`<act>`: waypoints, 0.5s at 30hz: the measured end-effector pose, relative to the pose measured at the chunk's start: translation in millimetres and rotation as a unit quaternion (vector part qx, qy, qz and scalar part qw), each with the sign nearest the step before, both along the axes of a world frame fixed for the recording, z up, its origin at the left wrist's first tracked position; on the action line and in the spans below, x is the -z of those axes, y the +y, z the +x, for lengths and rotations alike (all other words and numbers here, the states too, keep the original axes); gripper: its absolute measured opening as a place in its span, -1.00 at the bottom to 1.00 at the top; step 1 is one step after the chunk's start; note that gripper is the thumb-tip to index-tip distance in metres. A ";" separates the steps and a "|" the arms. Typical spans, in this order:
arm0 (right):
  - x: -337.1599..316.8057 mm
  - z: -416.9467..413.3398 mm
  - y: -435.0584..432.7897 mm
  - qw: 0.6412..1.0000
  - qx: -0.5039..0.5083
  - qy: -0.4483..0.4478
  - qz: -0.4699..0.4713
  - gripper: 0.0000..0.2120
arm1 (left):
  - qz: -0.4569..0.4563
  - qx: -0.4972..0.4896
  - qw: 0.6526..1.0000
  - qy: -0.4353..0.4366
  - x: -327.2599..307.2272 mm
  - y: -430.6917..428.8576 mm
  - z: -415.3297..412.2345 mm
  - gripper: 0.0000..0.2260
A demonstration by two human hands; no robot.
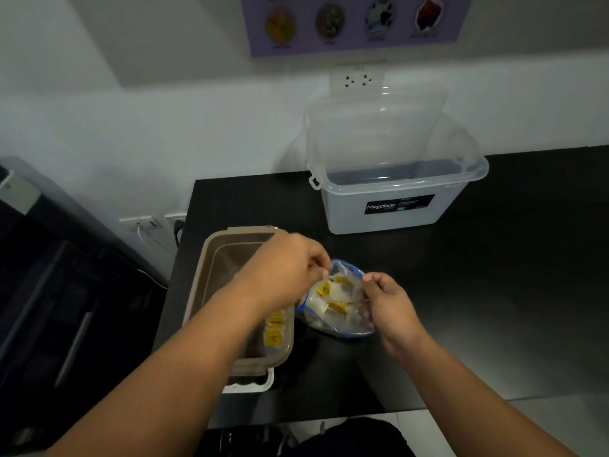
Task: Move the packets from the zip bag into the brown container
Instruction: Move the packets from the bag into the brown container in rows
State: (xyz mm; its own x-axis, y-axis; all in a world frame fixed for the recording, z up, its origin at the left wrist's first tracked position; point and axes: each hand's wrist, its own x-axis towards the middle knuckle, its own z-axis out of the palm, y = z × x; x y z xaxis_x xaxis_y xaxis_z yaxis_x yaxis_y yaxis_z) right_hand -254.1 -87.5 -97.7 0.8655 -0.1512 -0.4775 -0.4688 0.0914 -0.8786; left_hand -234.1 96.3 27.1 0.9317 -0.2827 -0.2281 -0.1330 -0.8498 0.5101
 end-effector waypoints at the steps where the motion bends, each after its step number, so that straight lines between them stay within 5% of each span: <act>1: 0.6 0.8 -3.1 1.000 -0.010 -0.003 0.003 -0.85 | 0.021 0.019 1.000 0.000 10.0 -11.4 1.9 -0.90; 9: -1.2 5.8 -23.2 0.997 -0.075 0.008 0.023 -0.85 | 0.278 0.094 0.955 0.038 71.3 -70.6 11.4 -0.73; 15: 0.9 11.3 -27.3 0.996 -0.091 0.010 0.008 -0.85 | 0.342 0.053 0.933 0.097 85.3 -91.4 18.9 -0.69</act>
State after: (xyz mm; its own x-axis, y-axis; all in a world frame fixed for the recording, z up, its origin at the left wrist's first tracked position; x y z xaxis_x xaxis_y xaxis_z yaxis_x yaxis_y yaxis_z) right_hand -242.8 -114.8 -98.6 0.8685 0.0147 -0.4954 -0.4956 0.0178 -0.8684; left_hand -215.2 5.0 -58.2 0.8297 -0.0973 -0.5496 -0.1960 -0.9728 -0.1236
